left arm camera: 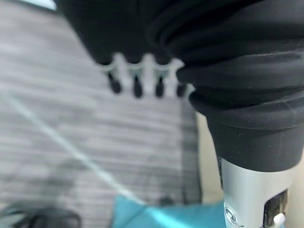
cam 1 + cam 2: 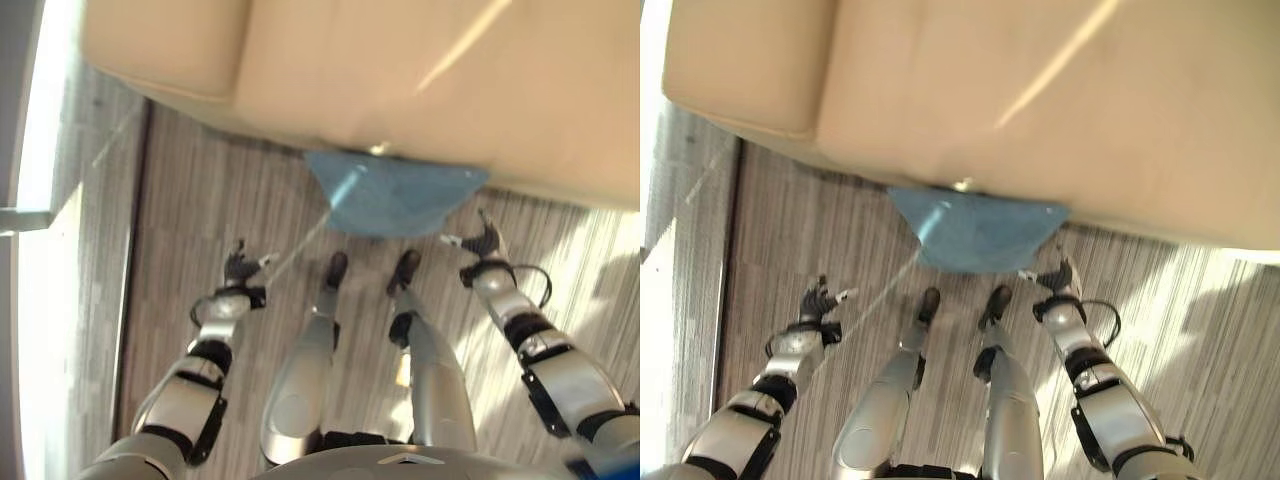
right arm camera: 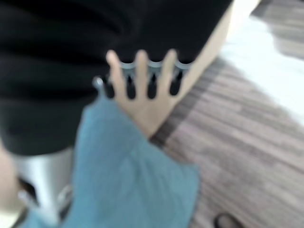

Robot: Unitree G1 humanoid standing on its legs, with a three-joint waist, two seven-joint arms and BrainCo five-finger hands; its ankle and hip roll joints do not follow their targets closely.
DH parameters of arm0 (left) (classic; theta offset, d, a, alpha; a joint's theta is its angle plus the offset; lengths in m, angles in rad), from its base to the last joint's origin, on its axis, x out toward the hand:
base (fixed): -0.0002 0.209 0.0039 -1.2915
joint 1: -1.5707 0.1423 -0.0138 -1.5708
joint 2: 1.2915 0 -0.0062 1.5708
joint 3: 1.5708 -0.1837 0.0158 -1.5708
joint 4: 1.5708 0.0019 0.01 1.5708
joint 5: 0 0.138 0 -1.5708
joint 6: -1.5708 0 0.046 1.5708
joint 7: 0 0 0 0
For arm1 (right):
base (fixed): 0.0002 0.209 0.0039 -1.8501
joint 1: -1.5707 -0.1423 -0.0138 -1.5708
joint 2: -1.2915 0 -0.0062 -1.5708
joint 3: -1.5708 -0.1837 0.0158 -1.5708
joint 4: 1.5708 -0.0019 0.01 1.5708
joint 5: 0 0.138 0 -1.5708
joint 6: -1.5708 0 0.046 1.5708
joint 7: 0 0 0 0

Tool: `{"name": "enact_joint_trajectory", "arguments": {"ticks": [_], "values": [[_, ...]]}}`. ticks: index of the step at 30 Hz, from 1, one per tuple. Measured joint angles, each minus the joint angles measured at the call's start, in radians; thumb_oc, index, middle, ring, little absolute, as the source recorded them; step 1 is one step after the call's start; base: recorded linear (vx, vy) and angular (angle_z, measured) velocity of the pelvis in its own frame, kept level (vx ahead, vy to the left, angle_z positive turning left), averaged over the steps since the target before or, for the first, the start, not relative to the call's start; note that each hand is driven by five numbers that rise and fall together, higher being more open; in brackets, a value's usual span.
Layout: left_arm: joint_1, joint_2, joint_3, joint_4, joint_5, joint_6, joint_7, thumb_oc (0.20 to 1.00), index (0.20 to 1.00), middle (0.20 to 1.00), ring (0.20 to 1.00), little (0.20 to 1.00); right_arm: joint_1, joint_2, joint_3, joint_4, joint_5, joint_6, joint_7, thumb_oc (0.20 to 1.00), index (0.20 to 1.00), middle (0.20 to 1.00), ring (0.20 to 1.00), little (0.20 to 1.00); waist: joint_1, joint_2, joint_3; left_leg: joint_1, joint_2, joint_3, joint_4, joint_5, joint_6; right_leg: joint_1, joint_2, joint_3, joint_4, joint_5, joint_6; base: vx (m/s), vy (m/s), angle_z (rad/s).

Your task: Pick up all the scattered cushions and arrange them neatly on the sofa.

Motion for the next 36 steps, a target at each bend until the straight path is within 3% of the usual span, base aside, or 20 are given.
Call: {"name": "enact_joint_trajectory", "arguments": {"ticks": [3, 5, 9, 14, 22, 24, 25, 27, 29, 31, 36], "values": [[-0.173, 0.015, -0.033, 0.023, -0.019, -0.012, 0.045, 1.0, 1.0, 1.0, 1.0, 1.0, -0.145, -0.055, -0.015, -0.01, 0.043, -0.008, -0.101, 1.0, 1.0, 1.0, 1.0, 1.0, -0.04, -0.007, 0.018, -0.177, 0.007, 0.038, 0.105, -0.033, -0.009, -0.157, 0.011, 0.042, 0.025, 0.028, 0.022, -0.06, 0.043, -0.39], [-0.237, 0.002, -0.035, -0.003, -0.02, -0.029, 0.061, 1.0, 1.0, 1.0, 1.0, 1.0, -0.179, -0.07, -0.012, -0.039, 0.066, -0.01, -0.142, 1.0, 1.0, 1.0, 1.0, 1.0, -0.061, -0.013, 0.034, -0.244, 0.015, 0.049, 0.174, -0.058, -0.016, -0.198, 0.023, 0.051, 0.024, 0.042, 0.003, -0.04, 0.045, -0.22], [-0.264, -0.002, -0.041, 0.009, -0.05, -0.035, 0.09, 1.0, 1.0, 1.0, 1.0, 1.0, -0.191, -0.078, -0.003, -0.036, 0.089, -0.024, -0.204, 1.0, 1.0, 1.0, 1.0, 1.0, -0.067, -0.032, 0.022, -0.301, 0.029, 0.045, 0.249, -0.093, -0.02, -0.23, 0.044, 0.072, 0.027, 0.051, -0.004, -0.02, 0.034, -0.15], [-0.294, 0.018, -0.029, 0.01, -0.08, -0.039, 0.152, 1.0, 1.0, 1.0, 1.0, 1.0, -0.259, -0.074, 0.0, -0.049, 0.115, -0.047, -0.249, 1.0, 1.0, 1.0, 1.0, 1.0, -0.07, -0.056, 0.023, -0.466, 0.037, 0.046, 0.332, -0.1, -0.027, -0.349, 0.055, 0.073, 0.013, 0.07, 0.016, 0.0, 0.035, -0.03], [-0.209, 0.015, -0.034, -0.059, -0.086, -0.042, 0.191, 1.0, 1.0, 1.0, 1.0, 1.0, -0.303, -0.078, 0.002, -0.133, 0.129, -0.05, -0.28, 1.0, 1.0, 1.0, 1.0, 1.0, -0.071, -0.069, 0.028, -0.553, 0.026, 0.05, 0.344, -0.094, -0.024, -0.432, 0.044, 0.079, 0.016, 0.084, 0.014, 0.02, 0.062, 0.0], [-0.261, 0.043, -0.035, -0.044, -0.093, -0.04, 0.187, 1.0, 1.0, 1.0, 1.0, 1.0, -0.359, -0.079, 0.012, -0.138, 0.147, -0.05, -0.278, 1.0, 1.0, 1.0, 1.0, 1.0, -0.073, -0.07, 0.028, -0.603, 0.022, 0.056, 0.347, -0.091, -0.019, -0.484, 0.038, 0.083, 0.022, 0.087, 0.009, 0.05, 0.063, 0.01], [-0.345, 0.111, -0.036, -0.039, -0.108, -0.041, 0.182, 1.0, 1.0, 1.0, 1.0, 1.0, -0.419, -0.088, 0.044, -0.141, 0.153, -0.05, -0.265, 1.0, 1.0, 1.0, 1.0, 1.0, -0.074, -0.07, 0.028, -0.652, 0.021, 0.067, 0.349, -0.089, -0.018, -0.538, 0.036, 0.088, 0.025, 0.102, -0.011, 0.08, 0.077, -0.07], [-0.429, 0.16, -0.035, -0.041, -0.133, -0.042, 0.182, 1.0, 1.0, 1.0, 1.0, 1.0, -0.454, -0.103, 0.083, -0.156, 0.154, -0.053, -0.26, 1.0, 1.0, 1.0, 1.0, 1.0, -0.078, -0.069, 0.025, -0.677, 0.018, 0.075, 0.35, -0.095, -0.014, -0.567, 0.034, 0.102, 0.026, 0.103, -0.021, 0.09, 0.085, -0.06], [-0.51, 0.175, -0.035, -0.041, -0.146, -0.044, 0.182, 1.0, 1.0, 1.0, 1.0, 1.0, -0.468, -0.107, 0.073, -0.161, 0.154, -0.064, -0.26, 1.0, 1.0, 1.0, 1.0, 1.0, -0.089, -0.071, 0.024, -0.721, 0.017, 0.074, 0.353, -0.094, -0.014, -0.607, 0.033, 0.101, 0.026, 0.096, -0.013, 0.07, 0.056, 0.03], [-0.576, 0.175, -0.036, -0.043, -0.182, -0.043, 0.176, 1.0, 1.0, 1.0, 1.0, 1.0, -0.482, -0.108, 0.066, -0.164, 0.156, -0.067, -0.256, 1.0, 1.0, 1.0, 1.0, 1.0, -0.093, -0.072, 0.025, -0.752, 0.017, 0.075, 0.365, -0.096, -0.013, -0.634, 0.034, 0.101, 0.027, 0.107, -0.028, 0.05, 0.051, -0.03], [-0.604, 0.17, -0.039, -0.108, -0.249, -0.047, 0.16, 1.0, 1.0, 1.0, 1.0, 1.0, -0.475, -0.123, 0.063, -0.187, 0.19, -0.082, -0.224, 1.0, 1.0, 1.0, 1.0, 1.0, -0.105, -0.074, 0.022, -0.763, 0.015, 0.074, 0.4, -0.107, -0.01, -0.636, 0.032, 0.105, 0.04, 0.116, -0.04, 0.04, 0.041, -0.04]]}}
